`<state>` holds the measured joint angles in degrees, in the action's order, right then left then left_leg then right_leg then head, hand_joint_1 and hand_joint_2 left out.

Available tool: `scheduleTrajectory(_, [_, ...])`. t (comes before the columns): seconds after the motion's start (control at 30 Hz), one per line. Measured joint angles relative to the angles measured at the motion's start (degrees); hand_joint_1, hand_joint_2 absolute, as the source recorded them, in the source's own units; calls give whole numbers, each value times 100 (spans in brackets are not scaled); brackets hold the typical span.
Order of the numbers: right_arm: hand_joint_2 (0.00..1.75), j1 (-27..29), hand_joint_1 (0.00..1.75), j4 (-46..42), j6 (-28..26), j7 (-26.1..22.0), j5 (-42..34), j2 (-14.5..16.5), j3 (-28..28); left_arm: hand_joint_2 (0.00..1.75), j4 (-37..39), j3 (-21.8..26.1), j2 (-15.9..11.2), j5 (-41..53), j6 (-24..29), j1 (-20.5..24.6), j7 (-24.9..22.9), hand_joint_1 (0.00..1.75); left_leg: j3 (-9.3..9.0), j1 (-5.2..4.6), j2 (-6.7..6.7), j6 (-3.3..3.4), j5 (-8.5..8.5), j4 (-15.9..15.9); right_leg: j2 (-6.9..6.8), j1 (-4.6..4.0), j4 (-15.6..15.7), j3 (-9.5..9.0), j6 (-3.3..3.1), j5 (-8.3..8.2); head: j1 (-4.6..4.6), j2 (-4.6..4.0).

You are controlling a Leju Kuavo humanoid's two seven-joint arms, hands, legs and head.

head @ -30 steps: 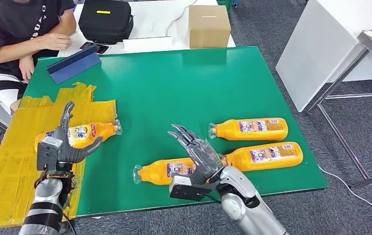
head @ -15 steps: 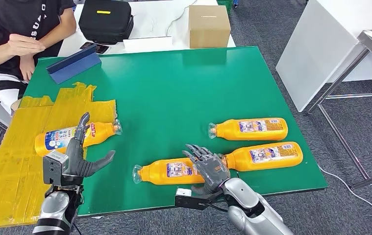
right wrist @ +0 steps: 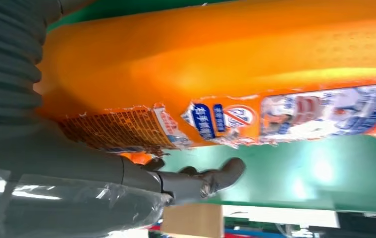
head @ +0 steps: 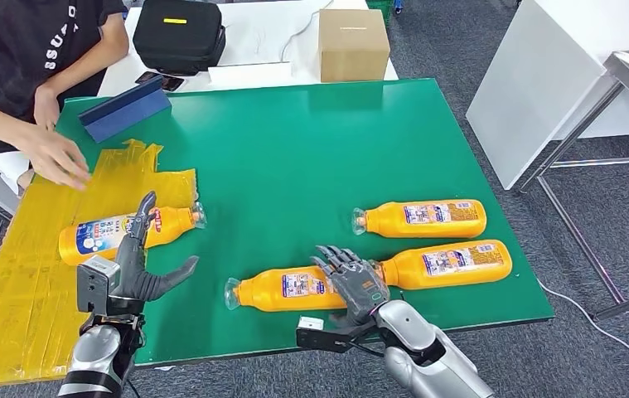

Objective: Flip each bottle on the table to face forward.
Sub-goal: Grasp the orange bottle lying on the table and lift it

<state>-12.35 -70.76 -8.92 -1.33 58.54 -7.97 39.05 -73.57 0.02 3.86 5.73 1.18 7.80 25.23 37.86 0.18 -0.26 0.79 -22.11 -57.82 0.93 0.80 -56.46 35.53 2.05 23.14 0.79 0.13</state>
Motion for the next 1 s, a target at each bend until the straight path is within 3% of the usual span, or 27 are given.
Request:
scheduleTrajectory(0.07, [175,-45,4,93,-40,146,130,41,1,175,0,-13,13,-2,-2,-12,-18,0,-1,0,0,0,0,0,0,0,0,-1,0,0,0,0])
scheduleTrajectory(0.1, [175,-75,33,148,-44,190,166,65,1,175,0,-19,21,-4,-3,-18,-23,0,-2,0,0,0,0,0,0,0,0,-1,0,0,0,0])
scheduleTrajectory(0.2, [175,-205,152,365,21,248,226,136,8,175,0,-49,38,-7,-9,-25,-26,0,-8,0,3,0,0,0,0,0,0,-4,0,0,0,0])
scheduleTrajectory(0.27, [175,-307,173,529,90,258,248,175,24,175,0,-65,45,-7,-14,-23,-27,0,-14,0,5,0,0,0,1,0,1,-8,0,0,0,0])
scheduleTrajectory(1.0, [175,-869,175,1343,216,170,98,323,191,175,2,-119,98,-97,-26,-18,-54,0,-91,0,7,0,-4,1,3,-1,4,-62,-2,1,-1,0])
